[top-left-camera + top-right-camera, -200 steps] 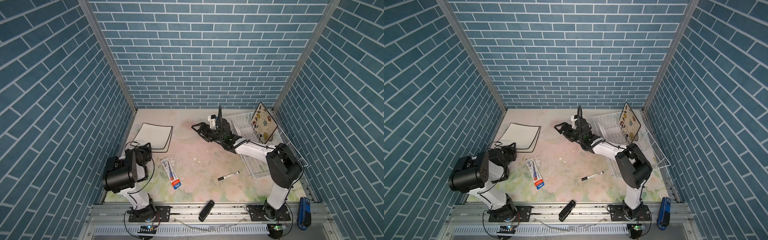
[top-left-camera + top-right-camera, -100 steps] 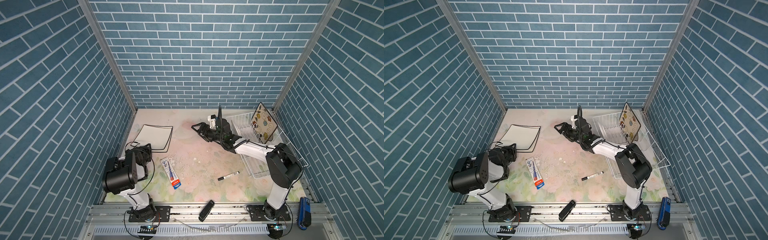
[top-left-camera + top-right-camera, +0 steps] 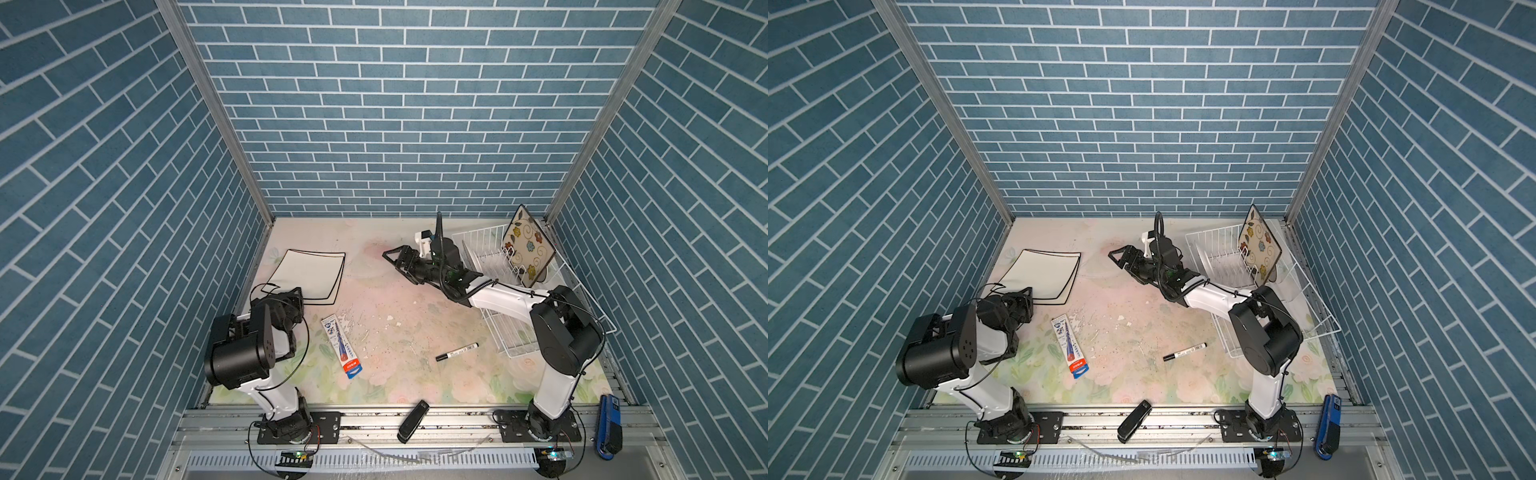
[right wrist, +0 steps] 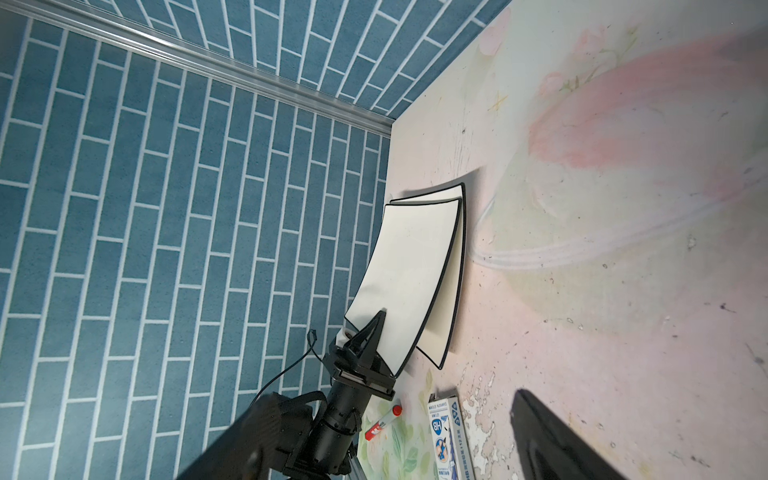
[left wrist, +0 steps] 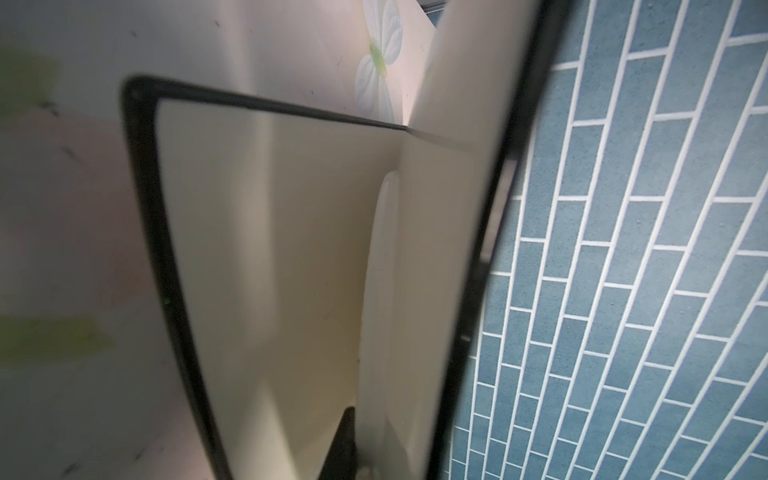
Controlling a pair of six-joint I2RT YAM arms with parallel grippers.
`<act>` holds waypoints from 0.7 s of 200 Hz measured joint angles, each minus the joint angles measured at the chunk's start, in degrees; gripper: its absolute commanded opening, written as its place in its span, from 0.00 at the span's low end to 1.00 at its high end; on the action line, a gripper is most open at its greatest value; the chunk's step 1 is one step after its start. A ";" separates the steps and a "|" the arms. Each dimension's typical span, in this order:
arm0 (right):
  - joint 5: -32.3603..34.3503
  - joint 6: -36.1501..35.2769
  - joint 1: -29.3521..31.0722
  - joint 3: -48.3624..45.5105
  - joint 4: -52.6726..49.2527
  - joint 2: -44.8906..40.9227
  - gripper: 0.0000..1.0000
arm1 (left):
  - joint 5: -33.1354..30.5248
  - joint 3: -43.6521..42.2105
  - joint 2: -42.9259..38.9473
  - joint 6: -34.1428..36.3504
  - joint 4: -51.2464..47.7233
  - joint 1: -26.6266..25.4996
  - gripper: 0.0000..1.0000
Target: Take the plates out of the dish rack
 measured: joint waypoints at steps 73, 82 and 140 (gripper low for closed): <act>-0.15 0.00 0.00 0.00 -0.02 0.02 0.88 | -0.31 0.00 -1.33 0.09 -1.81 0.00 0.09; -0.15 0.00 0.00 0.00 0.00 0.02 0.88 | -0.44 0.00 -1.99 0.31 -2.58 0.00 0.11; -0.15 0.00 0.00 0.00 0.02 0.02 0.88 | -0.87 0.24 -7.65 1.49 -7.91 0.07 0.24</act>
